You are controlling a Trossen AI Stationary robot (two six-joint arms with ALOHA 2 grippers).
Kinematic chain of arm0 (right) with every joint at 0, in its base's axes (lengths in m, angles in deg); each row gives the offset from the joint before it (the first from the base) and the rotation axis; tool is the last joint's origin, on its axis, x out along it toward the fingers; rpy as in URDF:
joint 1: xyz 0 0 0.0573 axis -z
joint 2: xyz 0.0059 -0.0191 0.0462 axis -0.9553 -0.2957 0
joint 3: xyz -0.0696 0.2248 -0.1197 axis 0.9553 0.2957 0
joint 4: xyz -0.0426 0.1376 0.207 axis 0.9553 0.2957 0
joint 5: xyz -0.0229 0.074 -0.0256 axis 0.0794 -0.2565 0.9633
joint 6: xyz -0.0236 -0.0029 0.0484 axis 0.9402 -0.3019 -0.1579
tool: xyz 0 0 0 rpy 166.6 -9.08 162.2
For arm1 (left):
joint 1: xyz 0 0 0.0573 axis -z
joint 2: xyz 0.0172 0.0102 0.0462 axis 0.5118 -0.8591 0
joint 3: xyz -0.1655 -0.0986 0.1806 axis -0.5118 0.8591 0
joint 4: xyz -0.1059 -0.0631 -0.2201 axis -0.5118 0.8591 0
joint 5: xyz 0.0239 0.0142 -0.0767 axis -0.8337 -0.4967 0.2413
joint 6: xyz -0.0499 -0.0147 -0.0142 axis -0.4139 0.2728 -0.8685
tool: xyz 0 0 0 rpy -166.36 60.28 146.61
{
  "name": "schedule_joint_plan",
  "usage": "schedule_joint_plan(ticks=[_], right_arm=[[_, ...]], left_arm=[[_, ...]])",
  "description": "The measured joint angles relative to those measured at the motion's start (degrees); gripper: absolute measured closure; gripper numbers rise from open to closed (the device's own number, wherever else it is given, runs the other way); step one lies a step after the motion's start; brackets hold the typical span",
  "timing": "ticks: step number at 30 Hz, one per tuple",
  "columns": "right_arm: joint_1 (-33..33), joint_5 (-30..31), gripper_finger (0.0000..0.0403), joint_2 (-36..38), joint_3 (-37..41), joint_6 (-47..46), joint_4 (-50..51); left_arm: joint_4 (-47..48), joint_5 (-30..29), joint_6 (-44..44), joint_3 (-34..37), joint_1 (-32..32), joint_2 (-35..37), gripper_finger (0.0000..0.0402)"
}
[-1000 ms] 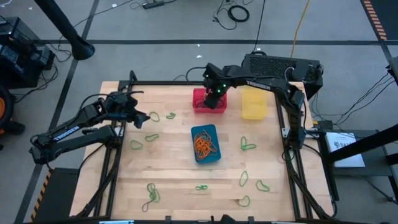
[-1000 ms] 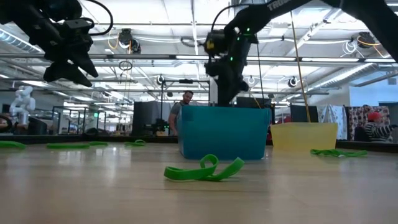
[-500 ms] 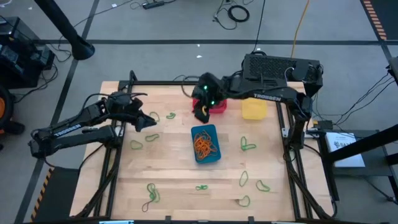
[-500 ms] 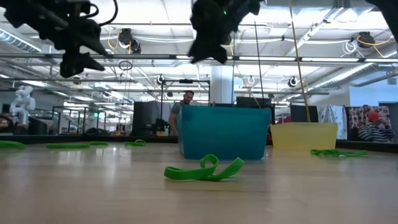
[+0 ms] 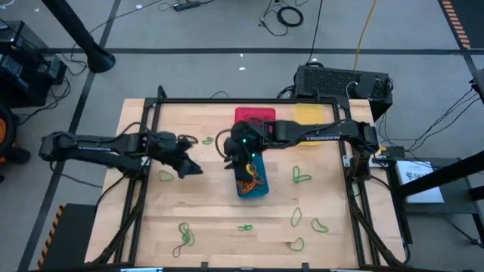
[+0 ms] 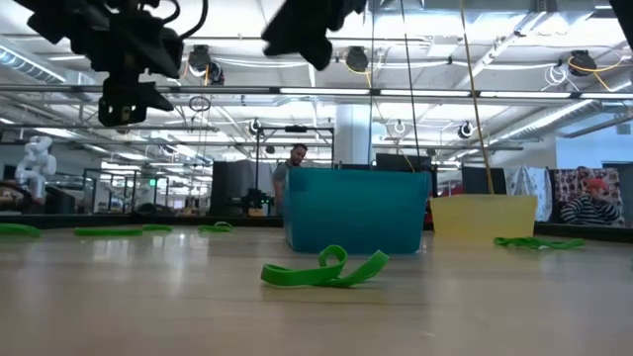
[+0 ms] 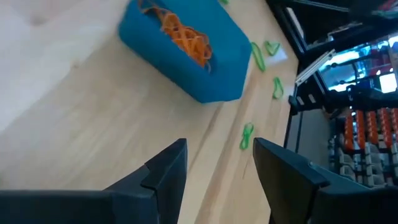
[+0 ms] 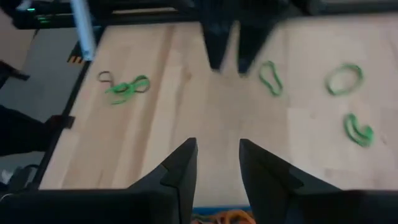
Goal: Sort rubber bands into baskets
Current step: Put the purple rubber band into the red bin
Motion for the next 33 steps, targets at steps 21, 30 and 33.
schedule_joint_plan(ticks=[21,30,33], right_arm=[[-15.96,10.76,0.0289,-1.67,0.06,-20.28,-10.1],[-25.32,17.01,0.0289,-7.16,0.04,-31.38,-23.69],[-27.91,19.98,0.0289,-8.89,0.04,-34.88,-24.8]], left_arm=[[-26.42,-9.24,-11.59,-1.88,39.45,-19.89,0.021],[-24.85,-25.52,-11.87,-2.27,57.27,-24.29,0.021],[-25.89,-27.94,-12.82,-2.28,61.79,-27.96,0.021]])
